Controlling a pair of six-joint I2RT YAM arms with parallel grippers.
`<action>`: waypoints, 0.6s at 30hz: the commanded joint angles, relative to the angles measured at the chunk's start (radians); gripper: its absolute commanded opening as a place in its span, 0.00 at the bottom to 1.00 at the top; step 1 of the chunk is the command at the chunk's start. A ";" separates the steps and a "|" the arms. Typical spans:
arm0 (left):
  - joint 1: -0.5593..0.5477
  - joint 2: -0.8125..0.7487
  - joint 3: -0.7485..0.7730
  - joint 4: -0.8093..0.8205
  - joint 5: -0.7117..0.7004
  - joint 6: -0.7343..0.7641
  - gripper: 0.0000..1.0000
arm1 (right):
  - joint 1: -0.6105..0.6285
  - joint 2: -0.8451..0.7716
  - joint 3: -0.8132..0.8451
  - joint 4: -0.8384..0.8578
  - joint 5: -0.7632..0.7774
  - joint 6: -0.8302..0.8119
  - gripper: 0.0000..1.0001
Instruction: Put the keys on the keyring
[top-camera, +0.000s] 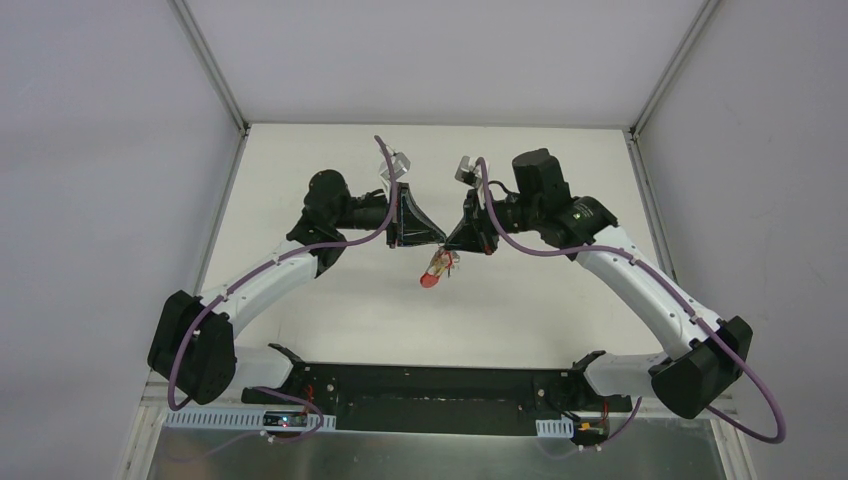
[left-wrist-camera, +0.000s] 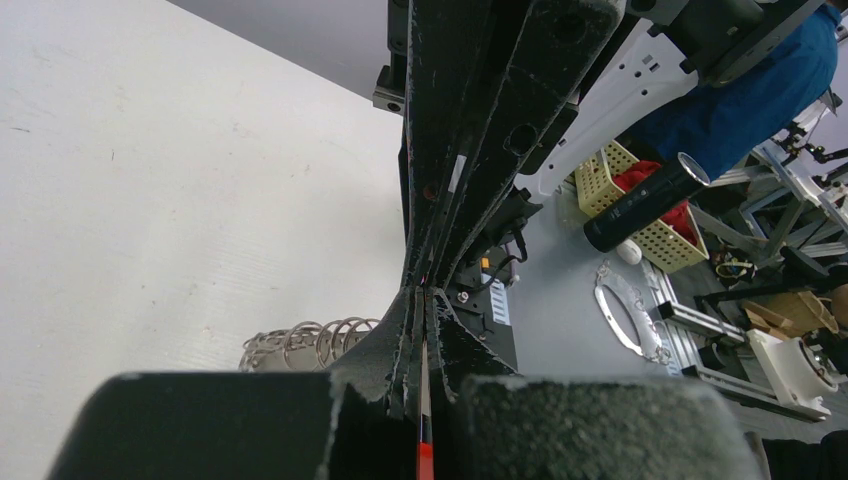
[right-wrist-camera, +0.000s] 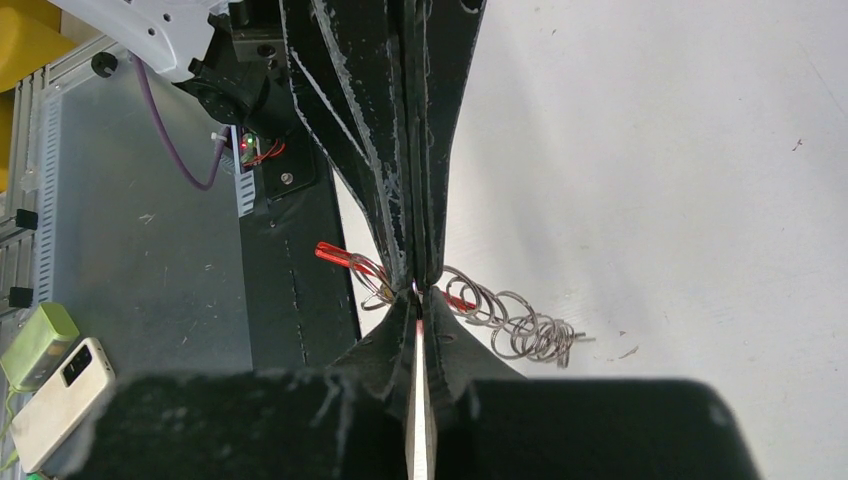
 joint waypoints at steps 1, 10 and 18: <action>0.008 -0.013 0.016 0.050 0.016 0.024 0.00 | -0.002 -0.038 0.000 0.007 0.027 -0.034 0.00; 0.008 -0.044 -0.004 -0.044 0.016 0.216 0.01 | 0.007 -0.030 0.044 -0.097 0.060 -0.089 0.00; 0.008 -0.074 0.007 -0.169 -0.007 0.341 0.08 | 0.050 0.016 0.103 -0.211 0.106 -0.135 0.00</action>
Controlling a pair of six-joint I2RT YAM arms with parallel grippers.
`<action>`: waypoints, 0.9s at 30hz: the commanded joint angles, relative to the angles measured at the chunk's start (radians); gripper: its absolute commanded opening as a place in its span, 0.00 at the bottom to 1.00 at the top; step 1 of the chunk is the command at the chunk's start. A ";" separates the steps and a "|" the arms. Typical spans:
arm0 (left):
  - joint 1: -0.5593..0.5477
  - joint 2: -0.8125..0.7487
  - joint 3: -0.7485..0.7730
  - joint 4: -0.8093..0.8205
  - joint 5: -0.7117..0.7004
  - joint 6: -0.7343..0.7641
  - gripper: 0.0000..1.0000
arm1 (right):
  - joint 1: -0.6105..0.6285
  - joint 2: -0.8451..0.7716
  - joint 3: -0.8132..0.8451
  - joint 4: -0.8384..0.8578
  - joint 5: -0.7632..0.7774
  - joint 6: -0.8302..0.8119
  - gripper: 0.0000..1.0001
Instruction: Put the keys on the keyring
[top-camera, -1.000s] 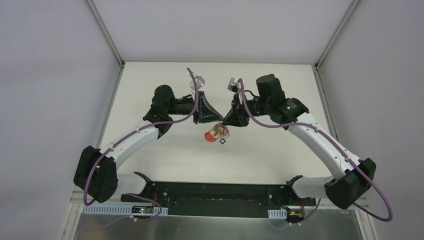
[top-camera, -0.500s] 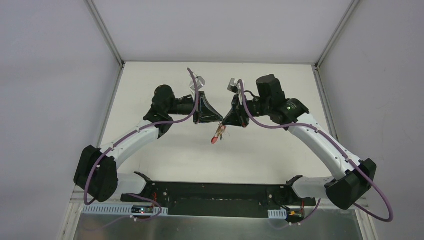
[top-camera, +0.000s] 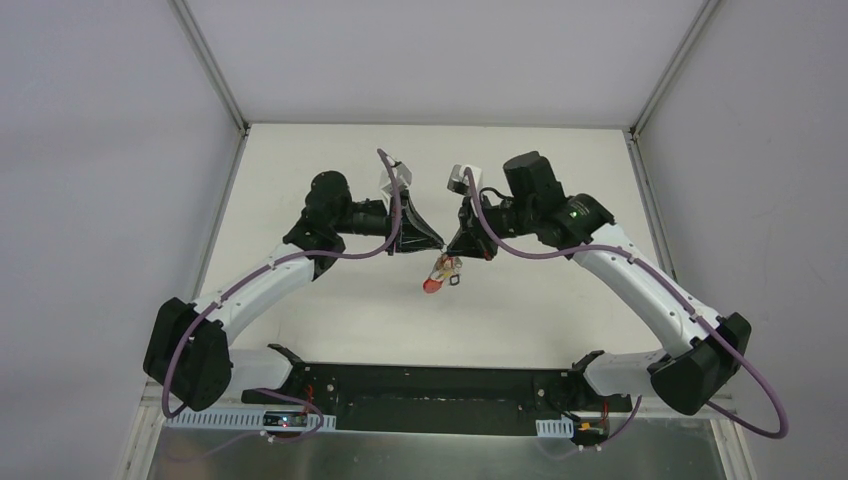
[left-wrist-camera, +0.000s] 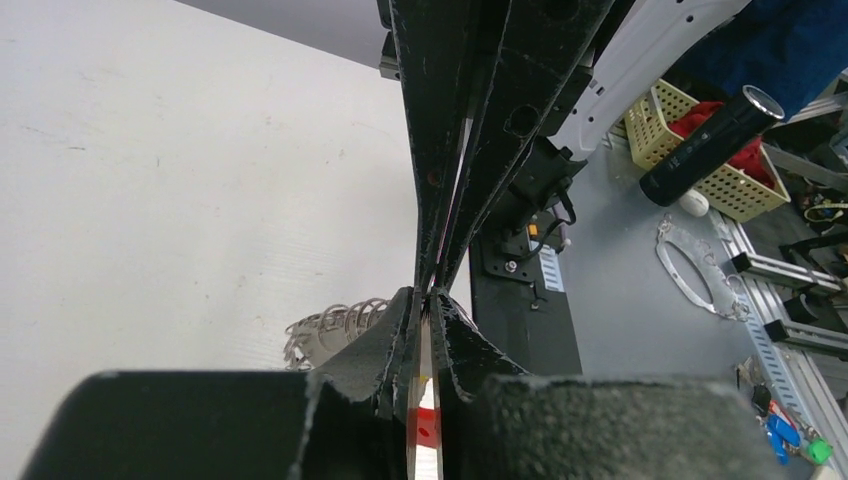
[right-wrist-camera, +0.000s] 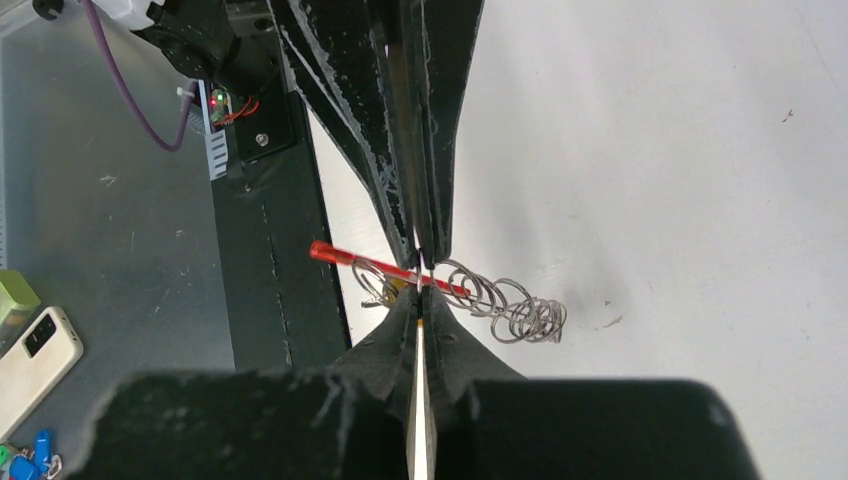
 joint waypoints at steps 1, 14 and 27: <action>0.010 -0.047 0.012 -0.068 -0.014 0.119 0.09 | 0.019 0.006 0.063 -0.105 0.036 -0.047 0.00; 0.009 -0.064 0.011 -0.148 -0.009 0.240 0.30 | 0.084 0.113 0.184 -0.248 0.121 -0.051 0.00; -0.013 -0.057 -0.038 -0.112 0.005 0.289 0.36 | 0.098 0.163 0.251 -0.268 0.121 -0.019 0.00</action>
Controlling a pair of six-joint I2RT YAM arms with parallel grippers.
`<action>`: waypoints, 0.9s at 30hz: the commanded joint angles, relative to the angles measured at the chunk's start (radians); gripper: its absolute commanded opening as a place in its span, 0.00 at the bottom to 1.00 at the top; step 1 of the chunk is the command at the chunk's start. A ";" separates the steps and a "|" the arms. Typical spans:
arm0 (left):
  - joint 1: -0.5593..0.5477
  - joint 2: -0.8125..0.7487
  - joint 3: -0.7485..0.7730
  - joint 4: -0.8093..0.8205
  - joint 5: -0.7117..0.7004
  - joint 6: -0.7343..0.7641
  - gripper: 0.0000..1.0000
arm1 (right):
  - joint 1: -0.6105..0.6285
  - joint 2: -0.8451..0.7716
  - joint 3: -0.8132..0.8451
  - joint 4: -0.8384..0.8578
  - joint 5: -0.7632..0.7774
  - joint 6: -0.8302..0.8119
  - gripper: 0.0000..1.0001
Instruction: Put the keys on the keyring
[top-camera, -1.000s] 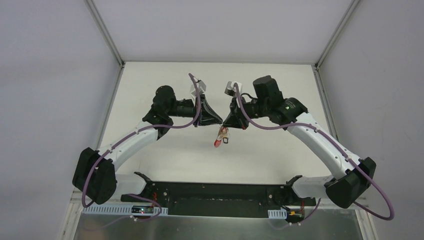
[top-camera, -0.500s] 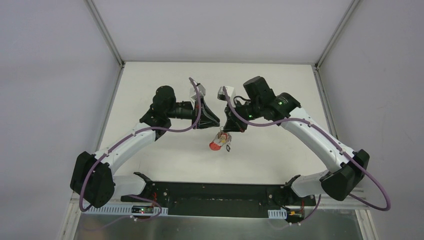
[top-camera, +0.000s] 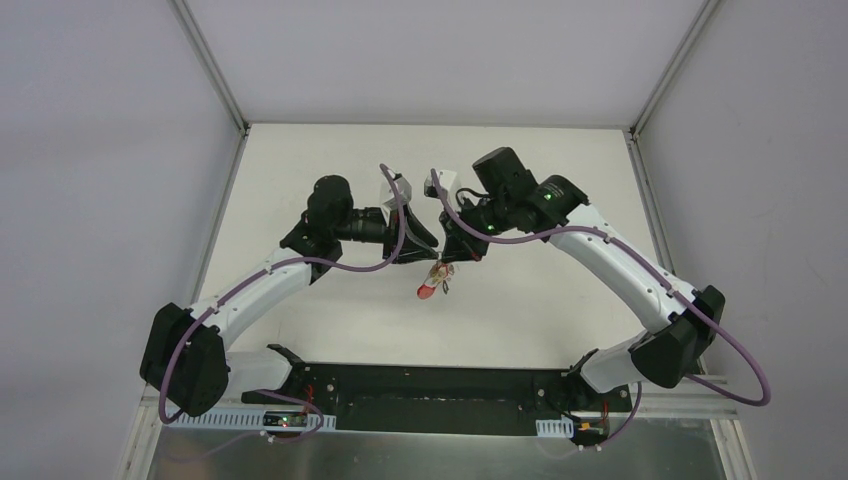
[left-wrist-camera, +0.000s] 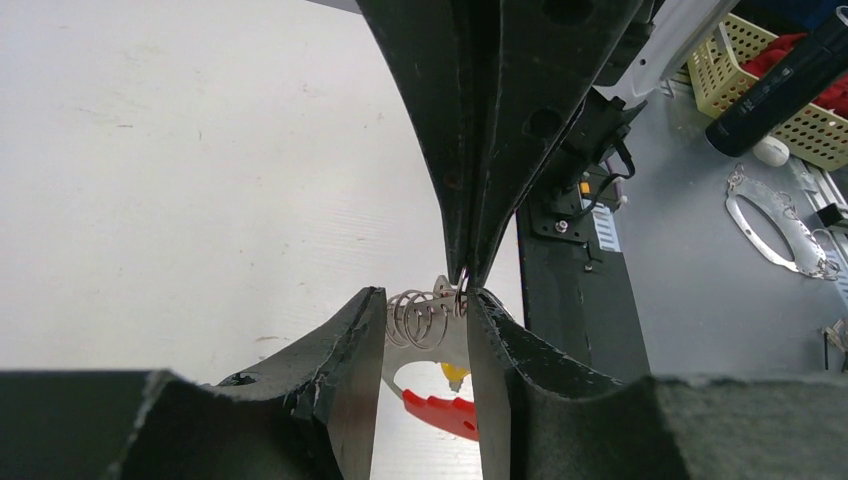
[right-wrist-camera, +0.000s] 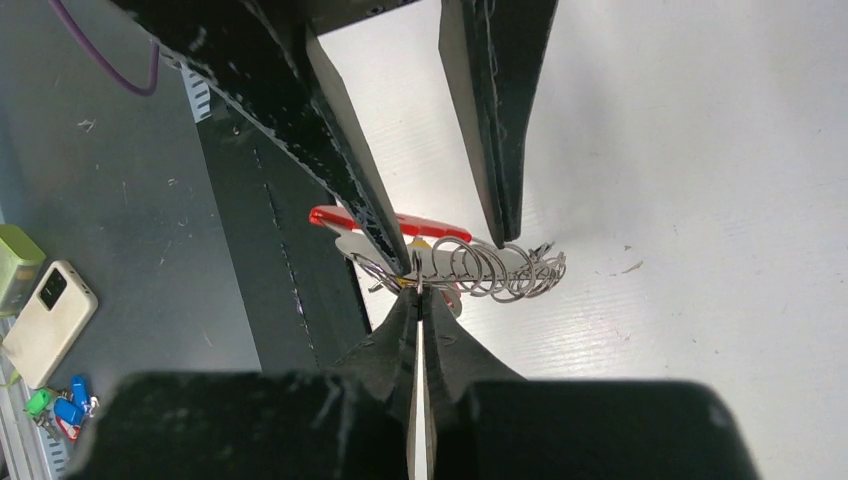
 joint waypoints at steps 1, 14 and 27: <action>-0.015 -0.020 -0.015 0.049 0.031 0.040 0.36 | 0.006 0.006 0.051 -0.007 -0.011 0.017 0.00; -0.026 -0.003 -0.005 0.071 0.031 0.016 0.26 | 0.010 0.018 0.046 0.005 -0.018 0.017 0.00; -0.031 0.008 0.009 0.025 0.040 0.028 0.00 | 0.012 0.014 0.038 0.016 -0.006 0.014 0.00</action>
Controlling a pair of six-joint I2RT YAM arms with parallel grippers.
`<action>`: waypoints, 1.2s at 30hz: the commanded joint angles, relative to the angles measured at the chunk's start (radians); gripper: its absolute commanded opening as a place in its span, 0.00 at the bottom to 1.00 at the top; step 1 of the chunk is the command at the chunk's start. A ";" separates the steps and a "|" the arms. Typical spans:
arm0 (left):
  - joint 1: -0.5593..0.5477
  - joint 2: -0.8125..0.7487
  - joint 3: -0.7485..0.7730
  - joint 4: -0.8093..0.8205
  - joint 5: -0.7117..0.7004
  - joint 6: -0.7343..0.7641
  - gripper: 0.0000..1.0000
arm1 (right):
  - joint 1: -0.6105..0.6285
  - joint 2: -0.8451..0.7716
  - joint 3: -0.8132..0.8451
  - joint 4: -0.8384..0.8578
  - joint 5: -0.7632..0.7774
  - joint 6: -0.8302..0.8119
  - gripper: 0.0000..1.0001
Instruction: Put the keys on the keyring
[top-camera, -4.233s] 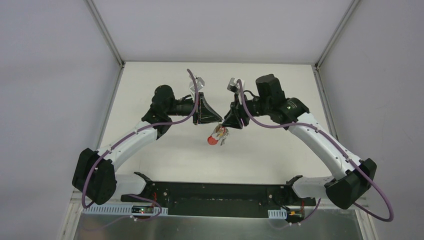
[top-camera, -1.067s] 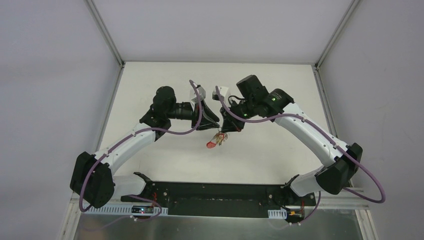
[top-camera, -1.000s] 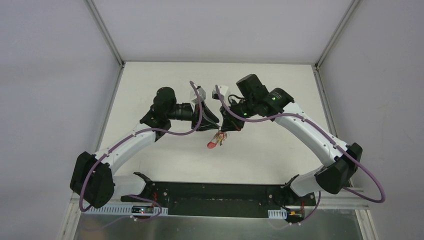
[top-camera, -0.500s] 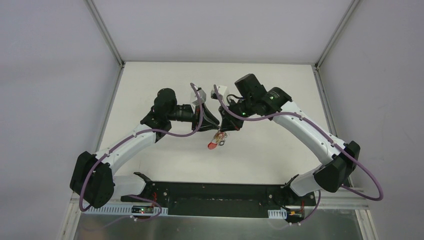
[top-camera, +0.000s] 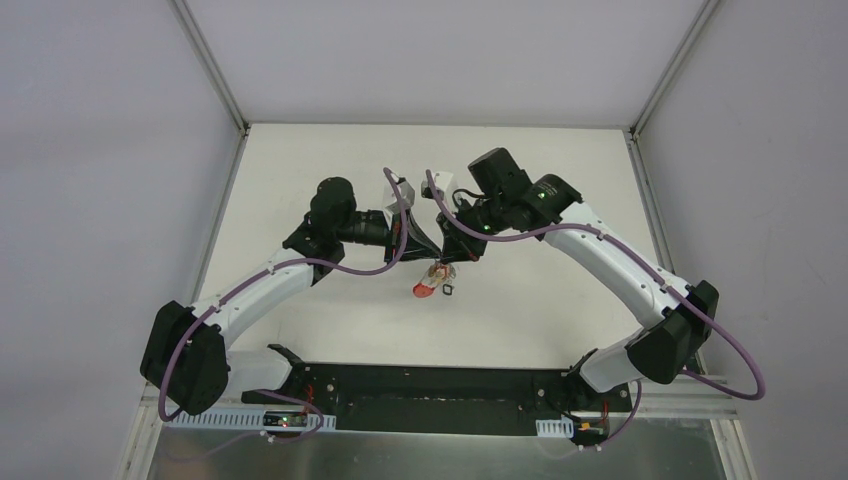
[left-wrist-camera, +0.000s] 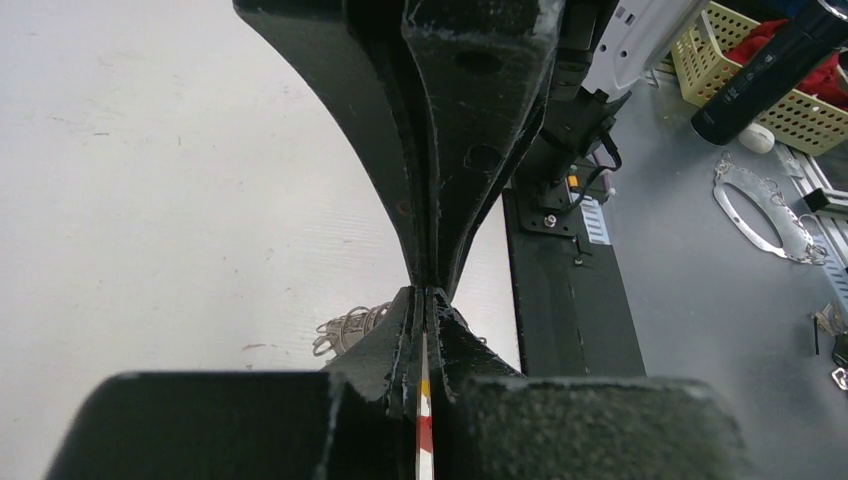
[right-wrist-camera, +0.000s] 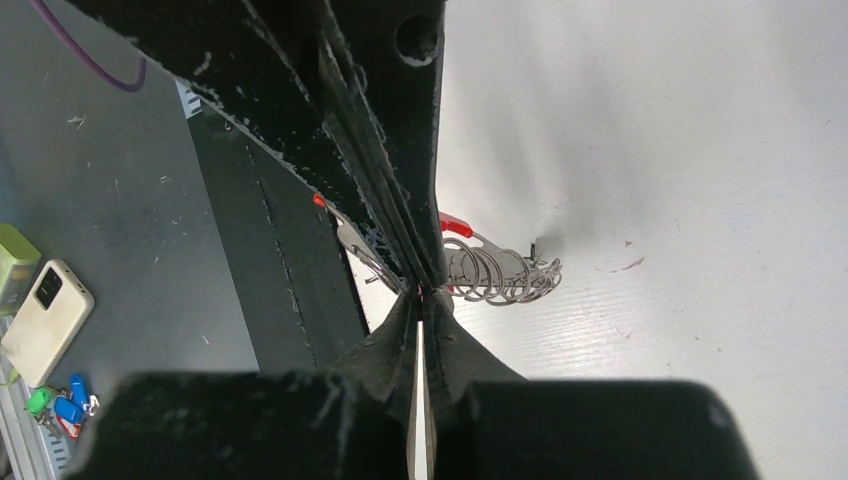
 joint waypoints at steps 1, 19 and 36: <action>-0.010 0.002 0.029 -0.013 0.021 0.017 0.00 | 0.008 -0.012 0.030 0.020 -0.011 0.011 0.00; 0.025 -0.044 0.066 -0.030 -0.023 -0.167 0.00 | -0.048 -0.136 -0.110 0.137 -0.035 0.010 0.28; 0.039 -0.042 0.042 0.270 0.005 -0.441 0.00 | -0.086 -0.235 -0.214 0.269 -0.149 -0.006 0.31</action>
